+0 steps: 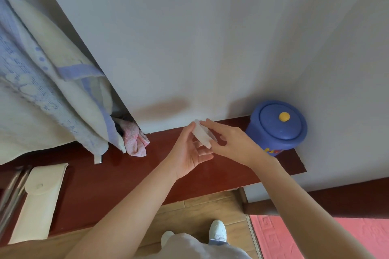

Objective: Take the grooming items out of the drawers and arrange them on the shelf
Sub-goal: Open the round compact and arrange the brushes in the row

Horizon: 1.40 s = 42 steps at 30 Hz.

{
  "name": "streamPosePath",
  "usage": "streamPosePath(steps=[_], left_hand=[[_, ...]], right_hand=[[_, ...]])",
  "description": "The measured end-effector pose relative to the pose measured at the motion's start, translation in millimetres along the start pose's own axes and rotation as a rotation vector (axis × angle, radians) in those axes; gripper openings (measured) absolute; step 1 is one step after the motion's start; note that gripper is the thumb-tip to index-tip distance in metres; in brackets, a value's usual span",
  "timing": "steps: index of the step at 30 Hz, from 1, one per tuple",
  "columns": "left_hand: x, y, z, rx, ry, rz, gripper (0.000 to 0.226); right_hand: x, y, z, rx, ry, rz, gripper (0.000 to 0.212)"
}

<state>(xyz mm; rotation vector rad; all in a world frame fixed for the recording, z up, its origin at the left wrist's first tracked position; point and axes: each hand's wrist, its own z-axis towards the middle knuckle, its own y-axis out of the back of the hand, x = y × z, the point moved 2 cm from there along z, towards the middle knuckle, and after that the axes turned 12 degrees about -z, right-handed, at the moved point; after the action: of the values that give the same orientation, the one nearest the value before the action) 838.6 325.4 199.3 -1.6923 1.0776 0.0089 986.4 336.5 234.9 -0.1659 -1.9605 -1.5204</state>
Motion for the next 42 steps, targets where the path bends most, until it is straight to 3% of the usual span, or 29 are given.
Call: streamPosePath(steps=[5,11,18,22,29,34,40,42], left_hand=[[0,-2,-1,0.031,0.032,-0.037,0.054],[1,0,-2,0.036,0.054,-0.088,0.047],[-1,2,-3,0.041,0.072,0.002,0.043],[-1,7,1,0.034,0.052,0.029,0.056],[-3,10,3,0.031,-0.009,0.096,0.043],[-2,11,4,0.029,-0.011,0.155,0.048],[-4,22,-1,0.124,0.041,-0.213,0.072],[-3,23,-2,0.127,0.037,-0.236,0.07]], right_hand=[[6,2,0,-0.013,0.003,0.002,0.063],[14,6,3,0.09,0.006,-0.039,0.071],[24,11,3,0.138,0.035,-0.098,0.081],[26,9,5,0.173,0.045,-0.105,0.08],[28,6,7,0.117,0.065,-0.084,0.071],[26,4,9,0.065,0.066,-0.13,0.067],[3,27,11,-0.047,-0.021,0.033,0.073],[-2,30,9,-0.089,-0.02,0.099,0.072]])
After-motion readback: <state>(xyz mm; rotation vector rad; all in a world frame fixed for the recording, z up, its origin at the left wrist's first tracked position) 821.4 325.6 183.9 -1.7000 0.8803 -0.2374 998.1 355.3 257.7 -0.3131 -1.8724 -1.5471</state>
